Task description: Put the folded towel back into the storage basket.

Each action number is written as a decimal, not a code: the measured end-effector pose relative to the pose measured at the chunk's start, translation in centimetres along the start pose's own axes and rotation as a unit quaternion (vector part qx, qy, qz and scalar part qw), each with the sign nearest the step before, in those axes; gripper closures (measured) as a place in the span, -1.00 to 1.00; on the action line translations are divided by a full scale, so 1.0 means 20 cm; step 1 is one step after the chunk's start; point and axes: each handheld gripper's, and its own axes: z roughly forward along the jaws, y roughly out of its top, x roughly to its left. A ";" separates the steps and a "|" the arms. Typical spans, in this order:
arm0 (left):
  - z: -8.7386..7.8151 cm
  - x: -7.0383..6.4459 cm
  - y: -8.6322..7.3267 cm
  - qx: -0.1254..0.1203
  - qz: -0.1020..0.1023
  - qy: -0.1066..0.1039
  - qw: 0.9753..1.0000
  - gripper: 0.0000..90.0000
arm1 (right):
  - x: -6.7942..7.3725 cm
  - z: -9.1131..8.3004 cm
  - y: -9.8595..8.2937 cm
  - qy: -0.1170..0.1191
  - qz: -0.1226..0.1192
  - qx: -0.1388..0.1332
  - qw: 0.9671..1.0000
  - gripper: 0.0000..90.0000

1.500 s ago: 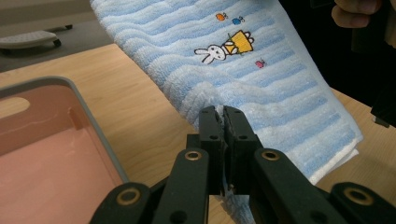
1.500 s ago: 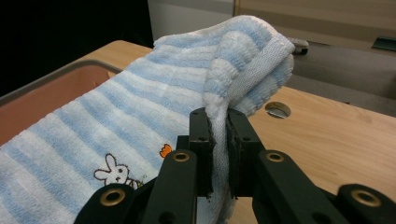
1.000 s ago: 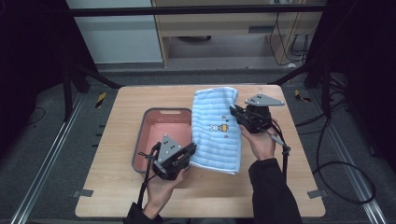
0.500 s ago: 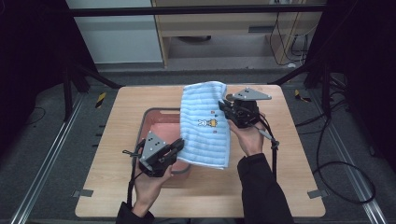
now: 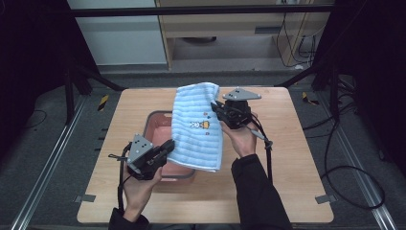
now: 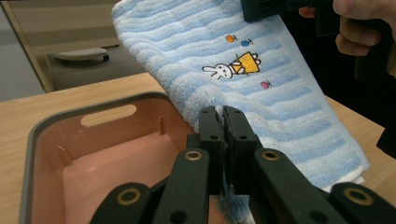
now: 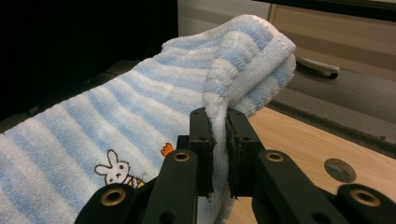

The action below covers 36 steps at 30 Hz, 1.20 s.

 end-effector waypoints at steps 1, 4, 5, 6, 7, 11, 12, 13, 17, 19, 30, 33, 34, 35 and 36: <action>0.00 0.00 0.00 -0.001 0.000 0.001 1.000 0.92 | 0.01 0.01 0.01 0.001 -0.001 -0.001 1.000 0.83; -0.02 0.02 0.00 0.000 0.004 0.007 1.000 0.92 | 0.03 0.03 0.02 0.004 -0.002 -0.001 1.000 0.83; -0.02 0.02 0.00 0.001 0.005 0.011 1.000 0.92 | 0.03 0.04 0.03 0.005 0.000 -0.001 1.000 0.83; -0.03 0.03 0.00 0.000 0.004 0.013 1.000 0.92 | 0.04 0.05 0.03 0.007 -0.002 -0.001 1.000 0.83; -0.04 0.04 0.00 0.000 0.003 0.015 1.000 0.92 | 0.05 0.06 0.04 0.008 -0.004 -0.002 1.000 0.83; -0.06 0.08 -0.01 0.003 0.000 0.023 1.000 0.92 | 0.08 0.09 0.05 0.013 -0.005 -0.001 1.000 0.83; -0.07 0.09 -0.01 0.004 -0.001 0.026 1.000 0.92 | 0.09 0.10 0.06 0.014 -0.005 -0.001 1.000 0.83; -0.07 0.10 -0.01 0.004 -0.001 0.027 1.000 0.92 | 0.10 0.12 0.06 0.015 -0.005 0.001 1.000 0.83; -0.09 0.14 -0.02 0.006 -0.005 0.035 0.999 0.92 | 0.13 0.16 0.06 0.020 -0.009 0.002 1.000 0.83; -0.10 0.16 -0.03 0.006 -0.006 0.038 0.999 0.92 | 0.15 0.18 0.06 0.021 -0.012 0.004 1.000 0.83; -0.12 0.24 -0.07 0.014 -0.013 0.055 0.998 0.92 | 0.21 0.31 0.06 0.031 -0.014 0.011 0.999 0.83; -0.11 0.26 -0.10 0.020 -0.017 0.061 0.998 0.92 | 0.23 0.34 0.05 0.034 -0.015 0.013 0.999 0.83; -0.11 0.27 -0.10 0.021 -0.019 0.061 0.998 0.92 | 0.23 0.35 0.05 0.034 -0.015 0.015 0.999 0.83; -0.11 0.27 -0.11 0.022 -0.020 0.063 0.998 0.92 | 0.24 0.36 0.05 0.034 -0.015 0.016 0.999 0.83; -0.11 0.28 -0.11 0.024 -0.020 0.064 0.997 0.92 | 0.24 0.37 0.04 0.035 -0.016 0.018 0.999 0.83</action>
